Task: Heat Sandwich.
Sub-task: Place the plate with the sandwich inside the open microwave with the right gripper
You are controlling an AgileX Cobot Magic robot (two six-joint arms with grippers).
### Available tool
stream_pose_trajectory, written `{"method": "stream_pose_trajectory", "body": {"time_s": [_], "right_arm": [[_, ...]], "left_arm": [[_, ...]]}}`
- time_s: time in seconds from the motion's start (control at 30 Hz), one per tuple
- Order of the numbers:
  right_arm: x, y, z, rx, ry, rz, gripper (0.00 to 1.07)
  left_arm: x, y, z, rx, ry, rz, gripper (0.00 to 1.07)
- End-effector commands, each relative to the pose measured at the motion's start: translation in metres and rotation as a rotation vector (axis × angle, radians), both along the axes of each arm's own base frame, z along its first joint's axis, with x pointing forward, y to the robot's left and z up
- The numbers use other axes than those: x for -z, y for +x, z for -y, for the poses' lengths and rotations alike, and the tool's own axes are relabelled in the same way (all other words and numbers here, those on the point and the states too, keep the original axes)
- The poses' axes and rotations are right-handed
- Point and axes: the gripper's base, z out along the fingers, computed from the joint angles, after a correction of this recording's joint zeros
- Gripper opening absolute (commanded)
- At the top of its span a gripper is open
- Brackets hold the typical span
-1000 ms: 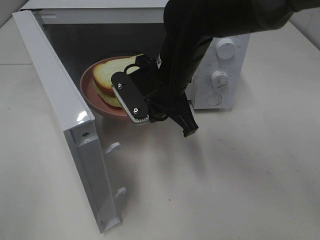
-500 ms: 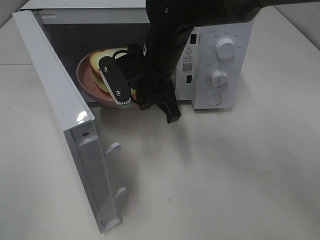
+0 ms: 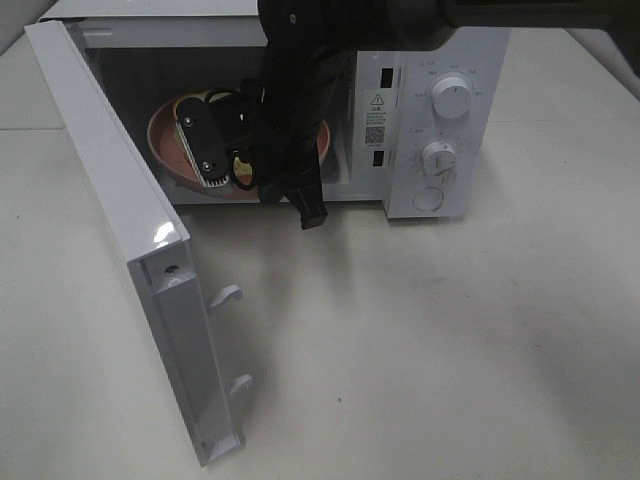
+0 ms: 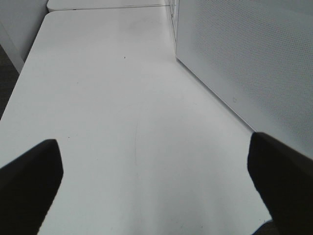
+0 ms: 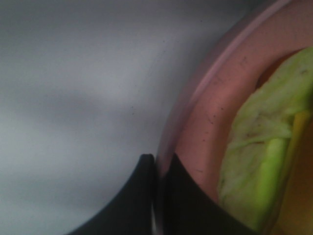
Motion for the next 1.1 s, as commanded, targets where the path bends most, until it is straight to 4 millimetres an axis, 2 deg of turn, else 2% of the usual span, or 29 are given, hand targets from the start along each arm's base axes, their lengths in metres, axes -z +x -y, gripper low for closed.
{"method": "stream_pose_trajectory", "body": {"time_s": [0.03,0.4,0.87,1.1], "right_arm": [[-0.007,0.008,-0.004,0.009,0.022,0.034,0.01],[-0.009,0.02,-0.012,0.019,0.047,0.068,0.01],[0.003,0.041,-0.012,0.046,0.046,0.096,0.03],[0.016,0.049,-0.008,0.039,0.017,0.113,0.04]], "left_arm": [[0.0,-0.004,0.0,-0.001,-0.005,0.037,0.98],[0.0,-0.004,0.0,-0.001,-0.005,0.037,0.98],[0.0,-0.004,0.0,-0.001,-0.005,0.037,0.98],[0.0,-0.004,0.0,-0.001,-0.005,0.037,0.98]]}}
